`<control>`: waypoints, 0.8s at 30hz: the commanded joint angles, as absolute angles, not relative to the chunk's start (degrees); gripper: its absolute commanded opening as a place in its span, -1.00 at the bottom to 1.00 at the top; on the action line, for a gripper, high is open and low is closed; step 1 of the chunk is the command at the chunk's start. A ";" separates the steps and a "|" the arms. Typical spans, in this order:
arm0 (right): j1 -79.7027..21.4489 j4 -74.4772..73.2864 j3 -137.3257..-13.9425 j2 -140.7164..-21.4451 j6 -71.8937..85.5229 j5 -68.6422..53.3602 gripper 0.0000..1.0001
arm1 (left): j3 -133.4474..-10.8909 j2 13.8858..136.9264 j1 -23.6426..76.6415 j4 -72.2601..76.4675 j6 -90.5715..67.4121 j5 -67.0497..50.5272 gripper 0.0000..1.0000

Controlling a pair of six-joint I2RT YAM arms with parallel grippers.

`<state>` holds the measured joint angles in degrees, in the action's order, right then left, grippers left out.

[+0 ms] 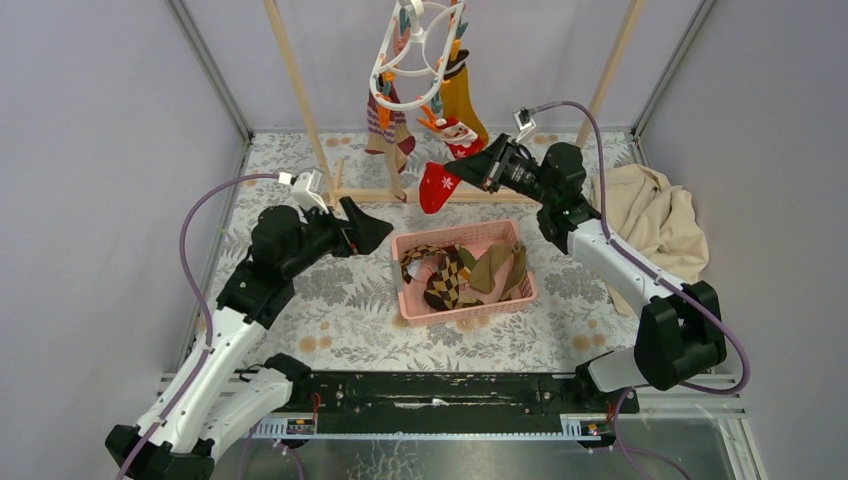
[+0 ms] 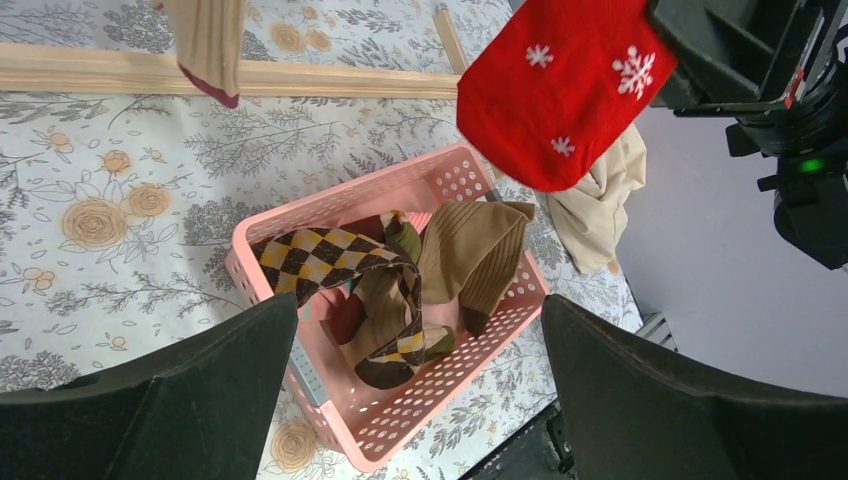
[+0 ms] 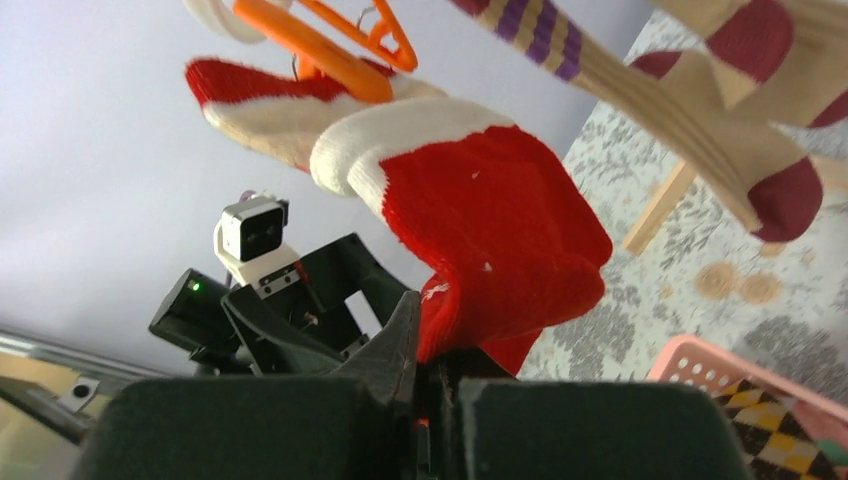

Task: Remove the socks clipped to the hanger
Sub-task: Remove the sock from the hanger.

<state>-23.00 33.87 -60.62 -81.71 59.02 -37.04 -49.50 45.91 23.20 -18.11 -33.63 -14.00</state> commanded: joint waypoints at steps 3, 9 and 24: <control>-25.72 39.55 -59.27 -78.46 64.41 -41.42 -1.00 | -46.77 46.43 22.94 -8.32 -36.14 -16.98 0.98; -30.25 40.92 -59.15 -79.06 65.47 -40.33 -1.00 | -43.29 47.09 22.94 0.49 -41.04 -20.21 0.97; -36.57 43.21 -60.19 -81.92 67.17 -39.02 -1.00 | -38.35 46.19 22.94 11.42 -44.25 -23.91 0.97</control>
<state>-34.87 38.79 -58.72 -81.49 66.15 -38.65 -39.53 47.22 23.20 4.10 -42.89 -21.78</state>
